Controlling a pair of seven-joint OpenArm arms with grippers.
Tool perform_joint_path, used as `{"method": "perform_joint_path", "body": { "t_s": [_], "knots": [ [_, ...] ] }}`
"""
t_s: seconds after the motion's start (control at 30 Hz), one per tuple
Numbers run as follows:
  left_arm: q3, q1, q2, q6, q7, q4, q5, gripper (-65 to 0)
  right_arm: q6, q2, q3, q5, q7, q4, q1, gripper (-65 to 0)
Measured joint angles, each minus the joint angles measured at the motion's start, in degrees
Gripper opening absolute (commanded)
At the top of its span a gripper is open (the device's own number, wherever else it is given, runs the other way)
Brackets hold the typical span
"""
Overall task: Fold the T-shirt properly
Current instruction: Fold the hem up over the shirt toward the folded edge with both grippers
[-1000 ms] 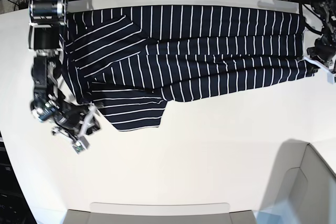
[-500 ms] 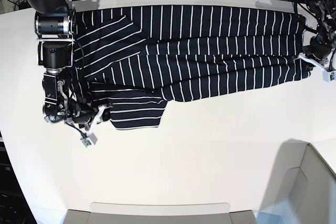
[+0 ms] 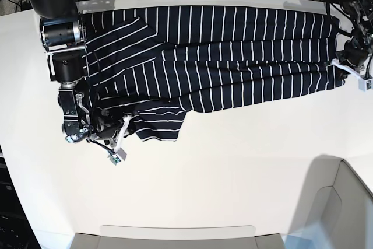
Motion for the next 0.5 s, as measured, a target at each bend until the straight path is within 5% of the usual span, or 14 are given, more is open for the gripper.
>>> {"method": "perform_joint_path", "body": {
  "t_s": [0.17,0.5],
  "knots": [
    [0.00,0.04,0.00,0.02,0.04,-0.02,0.04,-65.0,0.00,-0.35,0.07,-0.24,-1.11,1.62,-0.26,-65.0],
    [-0.04,-0.50,0.15,0.00,0.63,2.67,0.24,-65.0,0.04,2.56,0.11,-0.33,-3.28,25.70,-6.43,-65.0]
  ]
}}
